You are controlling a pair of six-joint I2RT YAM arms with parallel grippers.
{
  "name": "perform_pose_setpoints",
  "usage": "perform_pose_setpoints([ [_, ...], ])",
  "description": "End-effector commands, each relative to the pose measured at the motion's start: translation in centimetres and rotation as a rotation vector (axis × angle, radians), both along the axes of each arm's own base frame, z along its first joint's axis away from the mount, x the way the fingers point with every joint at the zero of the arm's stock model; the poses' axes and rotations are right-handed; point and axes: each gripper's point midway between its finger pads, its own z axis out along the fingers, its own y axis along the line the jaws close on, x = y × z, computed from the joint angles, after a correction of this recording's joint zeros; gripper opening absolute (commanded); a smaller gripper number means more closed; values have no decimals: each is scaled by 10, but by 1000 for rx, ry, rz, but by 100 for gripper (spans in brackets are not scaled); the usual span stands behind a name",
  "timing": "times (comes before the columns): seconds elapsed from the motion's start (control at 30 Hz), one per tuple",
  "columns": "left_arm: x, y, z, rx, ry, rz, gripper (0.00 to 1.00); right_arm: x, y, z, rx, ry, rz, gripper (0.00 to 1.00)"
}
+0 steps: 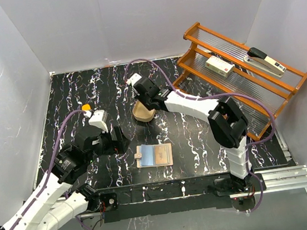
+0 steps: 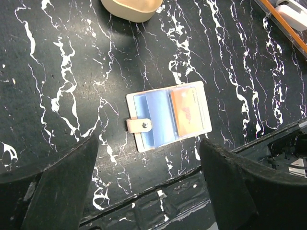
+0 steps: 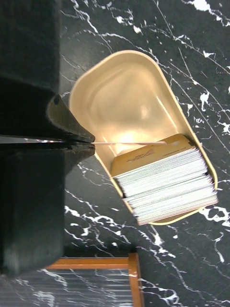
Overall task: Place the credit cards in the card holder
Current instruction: Pick up the credit card from the storage box, then insert the credit card into the card holder.
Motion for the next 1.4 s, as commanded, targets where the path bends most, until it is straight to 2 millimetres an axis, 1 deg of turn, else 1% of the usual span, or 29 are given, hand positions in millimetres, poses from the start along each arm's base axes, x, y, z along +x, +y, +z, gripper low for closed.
perform_pose_setpoints([
  [0.0, -2, 2, -14, 11, 68, 42, 82, -12, -5, 53, 178, -28, -86, 0],
  [0.1, -6, -8, -25, -7, 128, 20, 74, -35, -6, 61, 283, 32, -112, 0],
  [0.2, -8, -17, -38, -22, 186, 15, 71, -61, -11, 66, 395, 90, -144, 0],
  [0.27, -8, -20, -46, -23, 216, 16, 68, -82, -12, 60, 457, 154, -140, 0],
  [0.33, -9, -22, -57, -13, 253, 19, 65, -100, -12, 60, 529, 206, -140, 0],
  [0.4, -11, -23, -68, 4, 292, 25, 65, -117, -10, 60, 602, 257, -130, 0],
  [0.43, -11, -23, -74, 15, 311, 31, 65, -126, -9, 64, 646, 278, -129, 0],
  [0.53, -13, -25, -91, 34, 369, 45, 65, -147, -9, 64, 727, 330, -136, 0],
  [0.6, -15, -30, -101, 26, 402, 35, 64, -160, -8, 62, 768, 361, -131, 0],
  [0.77, -23, -35, -128, 31, 481, 30, 59, -181, -10, 53, 832, 410, -138, 0],
  [0.87, -27, -34, -139, 45, 515, 34, 58, -192, -13, 40, 849, 446, -155, 0],
  [0.93, -29, -34, -145, 51, 533, 35, 58, -198, -12, 35, 860, 467, -158, 0],
  [0.97, -29, -34, -147, 51, 538, 35, 58, -202, -11, 33, 861, 475, -155, 0],
  [1.13, -30, -37, -163, 60, 564, 30, 66, -215, -11, 14, 847, 519, -171, 0],
  [1.2, -29, -34, -170, 84, 574, 42, 67, -218, -10, 10, 848, 531, -174, 0],
  [1.37, -24, -26, -179, 133, 564, 80, 67, -224, -15, -7, 815, 540, -196, 0],
])
